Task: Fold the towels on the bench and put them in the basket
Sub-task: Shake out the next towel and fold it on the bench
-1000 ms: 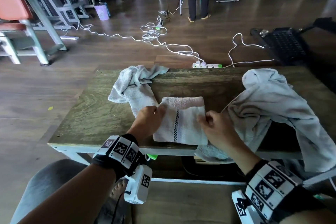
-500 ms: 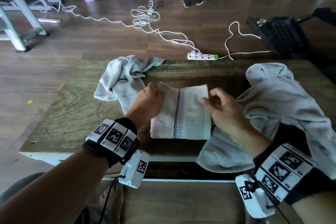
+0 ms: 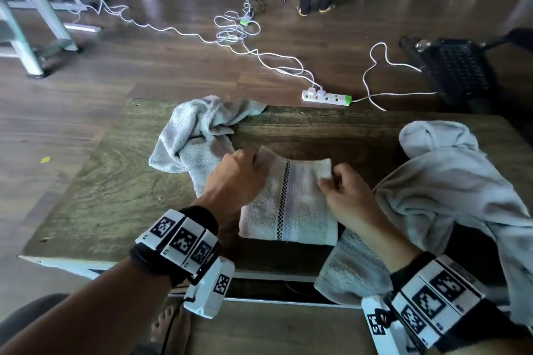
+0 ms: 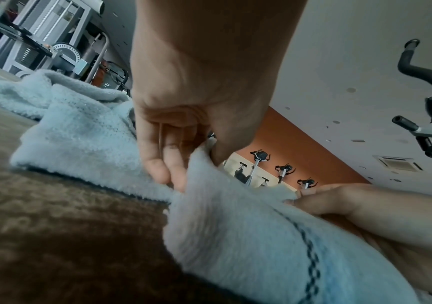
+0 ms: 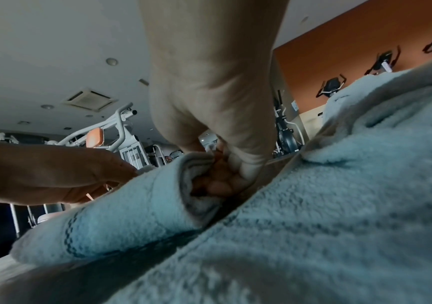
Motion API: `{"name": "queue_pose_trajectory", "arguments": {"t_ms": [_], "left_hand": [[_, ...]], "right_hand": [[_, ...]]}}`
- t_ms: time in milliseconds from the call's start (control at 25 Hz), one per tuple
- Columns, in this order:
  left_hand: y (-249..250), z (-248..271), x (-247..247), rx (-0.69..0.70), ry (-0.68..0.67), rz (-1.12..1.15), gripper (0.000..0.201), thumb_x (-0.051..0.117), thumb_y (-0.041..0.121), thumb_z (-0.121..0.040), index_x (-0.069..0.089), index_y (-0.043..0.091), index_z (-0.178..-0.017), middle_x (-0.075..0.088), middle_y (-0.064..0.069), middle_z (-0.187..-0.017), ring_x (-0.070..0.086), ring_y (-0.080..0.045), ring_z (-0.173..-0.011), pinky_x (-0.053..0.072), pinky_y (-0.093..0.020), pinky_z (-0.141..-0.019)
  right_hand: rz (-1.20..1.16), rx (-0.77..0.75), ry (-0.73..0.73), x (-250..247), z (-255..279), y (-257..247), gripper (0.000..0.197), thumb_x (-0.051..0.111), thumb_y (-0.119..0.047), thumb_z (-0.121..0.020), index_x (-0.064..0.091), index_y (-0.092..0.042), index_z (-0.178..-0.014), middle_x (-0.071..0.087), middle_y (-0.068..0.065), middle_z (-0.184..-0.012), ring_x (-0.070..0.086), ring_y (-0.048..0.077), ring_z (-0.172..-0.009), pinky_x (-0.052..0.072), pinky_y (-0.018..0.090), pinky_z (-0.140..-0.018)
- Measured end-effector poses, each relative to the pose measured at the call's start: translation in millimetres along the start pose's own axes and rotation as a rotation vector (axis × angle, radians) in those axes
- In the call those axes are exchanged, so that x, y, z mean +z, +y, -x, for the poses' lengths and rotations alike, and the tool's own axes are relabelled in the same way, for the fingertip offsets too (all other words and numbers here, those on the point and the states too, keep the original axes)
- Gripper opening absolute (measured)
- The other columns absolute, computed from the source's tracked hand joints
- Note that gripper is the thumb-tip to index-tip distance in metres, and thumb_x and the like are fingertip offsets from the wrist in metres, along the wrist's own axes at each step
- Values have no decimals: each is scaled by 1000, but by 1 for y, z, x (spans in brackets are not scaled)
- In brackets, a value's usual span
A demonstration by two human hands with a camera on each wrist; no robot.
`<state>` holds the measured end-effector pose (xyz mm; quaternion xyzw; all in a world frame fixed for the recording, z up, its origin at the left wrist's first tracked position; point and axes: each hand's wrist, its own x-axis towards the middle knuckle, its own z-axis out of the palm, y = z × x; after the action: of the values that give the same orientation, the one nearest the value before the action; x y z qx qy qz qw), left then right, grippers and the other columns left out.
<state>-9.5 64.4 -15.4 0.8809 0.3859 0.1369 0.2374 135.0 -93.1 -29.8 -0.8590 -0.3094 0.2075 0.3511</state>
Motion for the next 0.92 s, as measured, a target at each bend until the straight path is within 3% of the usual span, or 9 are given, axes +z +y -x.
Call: {"name": "queue_pose_trajectory", "arguments": {"t_ms": [120, 240, 320, 360, 440, 560, 680, 800, 920], "left_hand": [[2, -2, 5, -3, -26, -85, 22, 48, 37, -95, 46, 20, -82, 52, 3, -69, 53, -21, -58, 30, -25, -45], [1, -4, 6, 54, -119, -107, 18, 61, 30, -86, 52, 17, -94, 50, 8, -72, 50, -13, -56, 28, -21, -43], [-4, -8, 8, 50, -120, -32, 28, 67, 22, -80, 49, 17, -101, 57, 5, -76, 49, -7, -54, 29, -19, -42], [-6, -10, 10, 65, -82, -9, 27, 65, 16, -80, 48, 16, -102, 60, 1, -77, 49, -10, -53, 32, -22, -42], [-6, -14, 14, 153, 53, -5, 25, 62, 11, -85, 48, 13, -105, 64, -6, -83, 57, -21, -58, 47, -35, -47], [-1, -19, 15, 307, 171, -6, 27, 67, 19, -82, 52, 12, -104, 60, -7, -96, 60, -27, -82, 54, -44, -68], [10, -15, 7, 402, 59, 88, 13, 68, 29, -83, 59, 19, -86, 58, 6, -85, 61, -16, -76, 55, -39, -68], [29, 7, 1, 418, -295, -36, 28, 63, 54, -86, 59, 26, -80, 55, 18, -76, 59, -5, -72, 54, -32, -67], [41, 37, 12, 384, -377, -208, 51, 57, 79, -70, 59, 31, -87, 60, 17, -84, 59, -9, -81, 46, -32, -74]], "right_hand": [[31, -32, 73, 3, -3, -1, 21, 56, -36, -98, 53, -18, -109, 62, -3, -95, 59, 9, -76, 41, 11, -52], [181, -139, 12, 8, -4, 3, 50, 58, -33, -97, 40, -18, -141, 44, 3, -140, 44, 21, -127, 37, 23, -98], [280, -145, -96, 8, -4, 2, 60, 55, -35, -98, 30, -18, -151, 39, 2, -147, 32, 25, -137, 32, 34, -107], [319, -151, -101, 6, -5, 1, 54, 55, -37, -98, 38, -18, -145, 47, 3, -140, 39, 25, -132, 37, 35, -103], [390, -170, -101, -4, -7, 0, 31, 57, -48, -94, 60, -20, -106, 65, 0, -99, 63, 19, -94, 48, 31, -73], [441, -156, -159, -16, -1, -6, 53, 53, -60, -92, 54, -17, -61, 51, -8, -50, 51, 11, -44, 33, 22, -46], [436, -192, -28, -20, 2, -4, 38, 51, -49, -96, 63, -20, -76, 64, -9, -65, 64, 12, -62, 41, 25, -53], [287, -199, -191, -21, 0, 0, 17, 53, -24, -98, 70, -25, -100, 72, -8, -92, 66, 4, -76, 47, 22, -61], [256, -199, -271, -22, 8, 2, 17, 57, -16, -96, 71, -23, -102, 70, -7, -90, 64, 0, -73, 46, 17, -56]]}}
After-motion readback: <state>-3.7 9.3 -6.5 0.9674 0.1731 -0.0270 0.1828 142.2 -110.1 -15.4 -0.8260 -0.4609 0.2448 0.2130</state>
